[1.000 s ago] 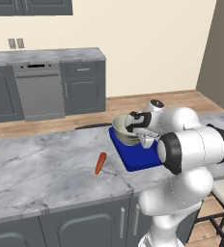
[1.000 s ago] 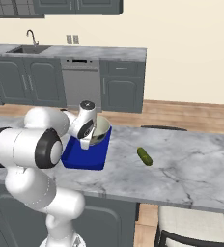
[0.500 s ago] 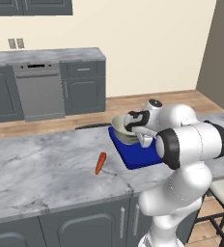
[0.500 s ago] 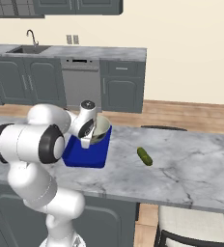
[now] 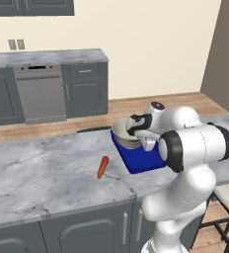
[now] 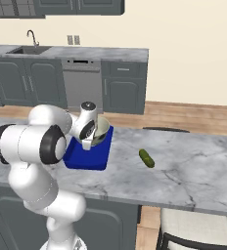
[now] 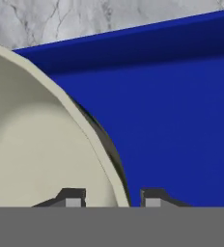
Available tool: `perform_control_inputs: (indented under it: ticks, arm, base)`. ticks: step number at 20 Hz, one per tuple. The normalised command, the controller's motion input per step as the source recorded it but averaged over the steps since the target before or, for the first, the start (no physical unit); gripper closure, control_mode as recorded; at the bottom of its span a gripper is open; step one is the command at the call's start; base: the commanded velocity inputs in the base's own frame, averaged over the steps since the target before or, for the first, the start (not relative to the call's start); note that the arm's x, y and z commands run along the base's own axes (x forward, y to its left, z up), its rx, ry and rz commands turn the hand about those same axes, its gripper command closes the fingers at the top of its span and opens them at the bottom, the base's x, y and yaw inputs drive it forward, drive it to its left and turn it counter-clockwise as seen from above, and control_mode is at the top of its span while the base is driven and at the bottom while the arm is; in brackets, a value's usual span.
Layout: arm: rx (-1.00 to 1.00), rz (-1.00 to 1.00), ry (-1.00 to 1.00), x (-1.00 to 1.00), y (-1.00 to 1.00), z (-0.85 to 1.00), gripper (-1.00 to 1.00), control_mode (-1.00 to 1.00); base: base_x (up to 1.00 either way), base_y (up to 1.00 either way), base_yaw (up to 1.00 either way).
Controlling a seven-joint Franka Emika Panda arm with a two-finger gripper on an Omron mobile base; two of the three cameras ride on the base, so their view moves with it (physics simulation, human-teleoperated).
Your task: Place the two vegetables and bowl onto the tray for setting up a vegetable dip station.
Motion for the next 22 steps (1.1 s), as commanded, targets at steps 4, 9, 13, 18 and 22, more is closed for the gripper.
perform_control_inputs:
  ticks: [4,9,13,18,22]
  arm:
    - [-0.01,-0.02,0.0,0.0,0.0,-0.03,-1.0,-1.0]
    - [0.0,-0.01,0.05,-0.04,0.0,0.13,-1.0,-1.0]
    - [0.0,0.0,0.01,-0.14,-0.02,0.26,-1.0,-1.0]
    - [-0.05,0.0,0.02,-0.16,-0.05,0.28,-1.0,-1.0]
    - [-0.08,0.0,0.0,-0.23,-0.08,0.3,-1.0,-1.0]
  base:
    - [0.0,0.0,0.0]
    - [0.0,0.0,0.0]
    - [0.0,0.0,0.0]
    - [0.0,0.0,0.0]
    - [0.0,0.0,0.0]
